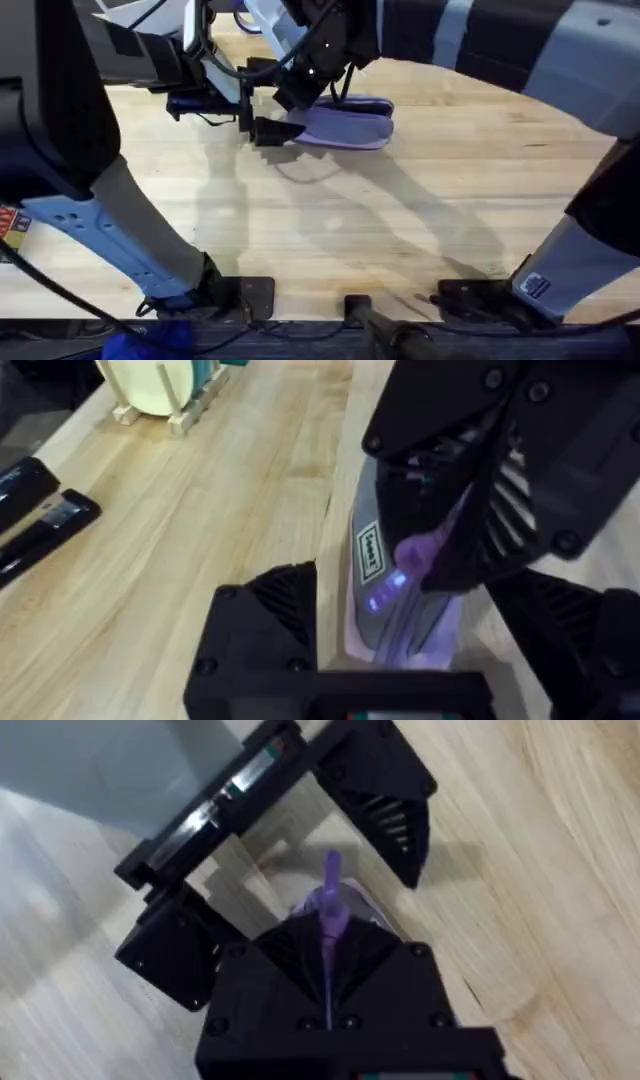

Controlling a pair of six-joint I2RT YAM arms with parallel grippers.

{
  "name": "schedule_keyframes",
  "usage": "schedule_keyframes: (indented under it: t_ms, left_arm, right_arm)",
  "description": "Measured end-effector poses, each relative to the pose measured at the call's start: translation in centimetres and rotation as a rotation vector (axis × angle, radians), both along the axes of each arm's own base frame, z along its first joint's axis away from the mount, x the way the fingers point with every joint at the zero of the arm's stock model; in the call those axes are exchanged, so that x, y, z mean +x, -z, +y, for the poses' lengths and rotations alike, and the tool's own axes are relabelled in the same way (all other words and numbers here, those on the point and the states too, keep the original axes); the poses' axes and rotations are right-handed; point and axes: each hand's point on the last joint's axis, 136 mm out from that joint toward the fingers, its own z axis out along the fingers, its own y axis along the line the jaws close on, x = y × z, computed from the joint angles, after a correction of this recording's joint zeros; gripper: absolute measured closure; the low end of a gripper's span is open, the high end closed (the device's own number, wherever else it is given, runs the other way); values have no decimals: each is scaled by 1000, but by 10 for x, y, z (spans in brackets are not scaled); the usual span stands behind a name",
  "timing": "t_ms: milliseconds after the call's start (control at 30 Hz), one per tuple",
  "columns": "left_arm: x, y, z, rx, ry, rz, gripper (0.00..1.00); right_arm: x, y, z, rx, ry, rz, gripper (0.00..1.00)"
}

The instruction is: Unzip the bag, pick up the pens from the table one at a time and place them inside, then zip the bag closed.

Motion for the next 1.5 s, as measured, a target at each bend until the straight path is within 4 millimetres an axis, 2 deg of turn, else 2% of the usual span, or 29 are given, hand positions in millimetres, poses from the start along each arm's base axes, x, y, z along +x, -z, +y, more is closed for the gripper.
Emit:
schedule_keyframes:
  t_ms: [167, 267, 467, 800, 1267, 1500]
  left_arm:
    - [-2, 0, -5, -4, 8, 22, 90]
    - [-2, 0, -5, -5, 4, 33, 176]
    - [-2, 1, -5, -3, 1, 50, 522]
    - [-3, 1, -6, -4, 1, 59, 939]
    - [-3, 1, -6, -1, 0, 60, 958]
    - [-3, 2, -6, 2, 3, 60, 957]
  right_arm:
    - [0, 0, 0, 1, 0, 0, 973]
    - [0, 0, 0, 0, 0, 0, 973]
    - [1, -1, 0, 2, 1, -3, 973]
    - [5, -3, 2, 9, 6, -24, 973]
    - [4, -1, 0, -1, 8, -17, 973]
    - [3, -4, -20, -108, -10, -53, 973]
